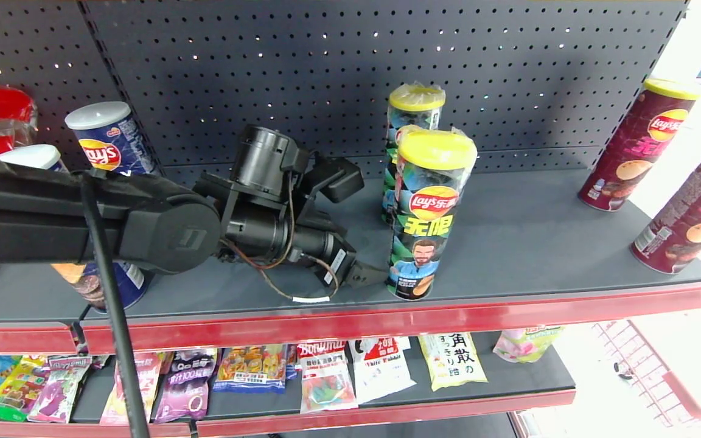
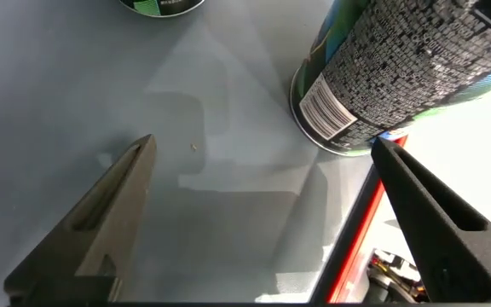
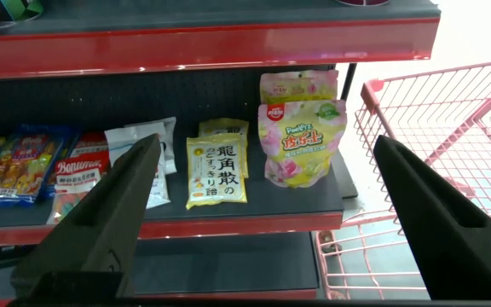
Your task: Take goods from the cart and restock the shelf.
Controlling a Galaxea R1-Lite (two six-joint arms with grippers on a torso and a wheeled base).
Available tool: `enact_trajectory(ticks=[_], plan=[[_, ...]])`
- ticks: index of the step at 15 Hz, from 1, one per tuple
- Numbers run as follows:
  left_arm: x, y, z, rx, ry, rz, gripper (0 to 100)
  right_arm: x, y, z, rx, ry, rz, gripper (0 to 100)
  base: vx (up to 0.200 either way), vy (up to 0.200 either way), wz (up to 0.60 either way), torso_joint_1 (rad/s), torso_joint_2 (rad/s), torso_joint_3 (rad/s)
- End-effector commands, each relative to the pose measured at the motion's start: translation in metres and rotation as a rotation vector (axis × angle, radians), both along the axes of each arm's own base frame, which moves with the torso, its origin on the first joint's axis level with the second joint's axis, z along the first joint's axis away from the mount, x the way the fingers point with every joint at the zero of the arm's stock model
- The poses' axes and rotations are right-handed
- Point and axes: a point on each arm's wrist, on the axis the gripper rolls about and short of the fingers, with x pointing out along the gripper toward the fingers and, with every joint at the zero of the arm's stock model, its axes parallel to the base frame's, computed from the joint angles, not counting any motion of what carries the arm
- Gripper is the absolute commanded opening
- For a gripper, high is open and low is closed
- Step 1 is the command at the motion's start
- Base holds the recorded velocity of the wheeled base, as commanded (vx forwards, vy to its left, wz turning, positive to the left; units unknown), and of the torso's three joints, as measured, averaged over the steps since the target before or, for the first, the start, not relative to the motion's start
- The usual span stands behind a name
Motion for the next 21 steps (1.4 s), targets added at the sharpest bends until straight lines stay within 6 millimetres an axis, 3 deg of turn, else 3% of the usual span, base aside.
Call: enact_trajectory(ticks=[1, 4, 5, 6, 9, 12, 15, 17, 19, 20, 21], plan=[[-0.004, 0.003, 0.002, -0.001, 0.000, 0.002, 100, 0.000, 0.000, 0.000, 0.000, -0.001, 0.001, 100, 0.000, 0.000, 0.00, 0.000, 0.00, 0.000], [-0.041, 0.053, 0.017, -0.005, 0.008, 0.070, 100, 0.000, 0.000, 0.000, 0.001, -0.001, 0.001, 100, 0.000, 0.000, 0.00, 0.000, 0.00, 0.000], [-0.041, 0.055, 0.018, -0.006, 0.007, 0.073, 100, 0.000, 0.000, 0.000, 0.000, -0.001, 0.001, 100, 0.000, 0.000, 0.00, 0.000, 0.00, 0.000], [-0.086, 0.103, 0.037, -0.048, -0.041, 0.155, 100, 0.000, 0.000, 0.000, 0.001, -0.001, 0.001, 100, 0.000, 0.000, 0.00, 0.000, 0.00, 0.000], [-0.176, 0.162, 0.059, -0.176, -0.073, 0.302, 100, 0.000, 0.000, 0.000, 0.001, -0.001, 0.001, 100, 0.000, 0.000, 0.00, 0.000, 0.00, 0.000], [-0.279, 0.207, 0.022, -0.177, -0.147, 0.424, 100, 0.000, 0.000, 0.000, -0.002, -0.001, 0.001, 100, 0.000, 0.000, 0.00, 0.000, 0.00, 0.000], [-0.351, 0.234, -0.031, -0.157, -0.230, 0.582, 100, 0.000, 0.000, 0.000, 0.001, -0.001, 0.001, 100, 0.000, 0.000, 0.00, 0.000, 0.00, 0.000], [-0.371, 0.239, -0.053, -0.145, -0.260, 0.660, 100, 0.000, 0.000, 0.000, 0.001, -0.001, 0.001, 100, 0.000, 0.000, 0.00, 0.000, 0.00, 0.000], [-0.370, 0.240, -0.053, -0.148, -0.263, 0.738, 100, 0.000, 0.000, 0.000, 0.001, -0.001, 0.003, 100, 0.000, 0.000, 0.00, 0.000, 0.00, 0.000], [-0.356, 0.238, -0.059, -0.228, -0.303, 0.856, 100, 0.000, 0.000, 0.000, 0.001, -0.001, 0.001, 100, 0.000, 0.000, 0.00, 0.000, 0.00, 0.000], [-0.346, 0.236, -0.064, -0.283, -0.365, 0.860, 100, 0.000, 0.000, 0.000, 0.001, -0.001, 0.003, 100, 0.000, 0.000, 0.00, 0.000, 0.00, 0.000]])
